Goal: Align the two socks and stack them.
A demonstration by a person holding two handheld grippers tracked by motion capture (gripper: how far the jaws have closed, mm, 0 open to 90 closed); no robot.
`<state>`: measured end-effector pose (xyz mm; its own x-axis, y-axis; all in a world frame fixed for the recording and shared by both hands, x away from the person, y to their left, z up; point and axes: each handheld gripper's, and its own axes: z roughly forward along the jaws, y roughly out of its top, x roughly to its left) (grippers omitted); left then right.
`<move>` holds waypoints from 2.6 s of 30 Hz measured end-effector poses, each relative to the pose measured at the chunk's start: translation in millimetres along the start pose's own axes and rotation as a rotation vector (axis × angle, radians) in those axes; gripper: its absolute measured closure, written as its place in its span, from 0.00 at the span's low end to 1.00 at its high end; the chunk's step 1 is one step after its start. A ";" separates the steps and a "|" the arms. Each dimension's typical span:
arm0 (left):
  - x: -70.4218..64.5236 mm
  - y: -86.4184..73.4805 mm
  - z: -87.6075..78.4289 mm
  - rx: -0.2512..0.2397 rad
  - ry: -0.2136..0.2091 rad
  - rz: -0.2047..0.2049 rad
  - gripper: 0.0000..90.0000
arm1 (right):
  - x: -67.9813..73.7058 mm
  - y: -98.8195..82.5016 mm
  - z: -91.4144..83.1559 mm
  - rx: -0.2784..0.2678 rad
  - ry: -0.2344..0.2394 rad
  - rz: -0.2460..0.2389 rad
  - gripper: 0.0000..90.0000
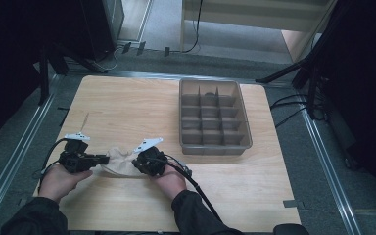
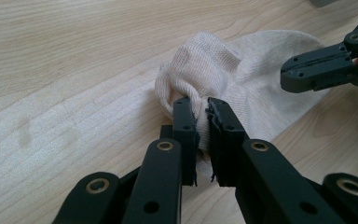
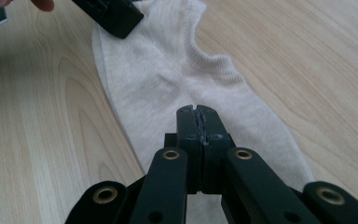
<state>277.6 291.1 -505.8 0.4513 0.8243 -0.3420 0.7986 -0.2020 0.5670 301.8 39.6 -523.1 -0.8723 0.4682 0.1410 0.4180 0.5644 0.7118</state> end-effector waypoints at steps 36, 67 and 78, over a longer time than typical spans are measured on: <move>0.8 3.1 -18.0 -0.061 -0.038 -0.014 0.91 | 20.2 21.8 42.2 0.026 -0.001 -0.017 0.99; -0.5 3.9 -17.9 -0.057 -0.017 -0.018 0.91 | -15.0 -9.5 -9.6 0.002 -0.045 0.023 0.97; -4.9 6.8 -20.4 -0.063 -0.032 -0.007 0.91 | -10.0 -6.3 15.3 0.017 -0.033 0.030 0.99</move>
<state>272.7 296.5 -485.0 0.4592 0.8078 -0.3696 0.7754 -0.1615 0.6104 311.9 41.7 -539.5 -0.8507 0.5069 0.1391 0.4483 0.5613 0.6957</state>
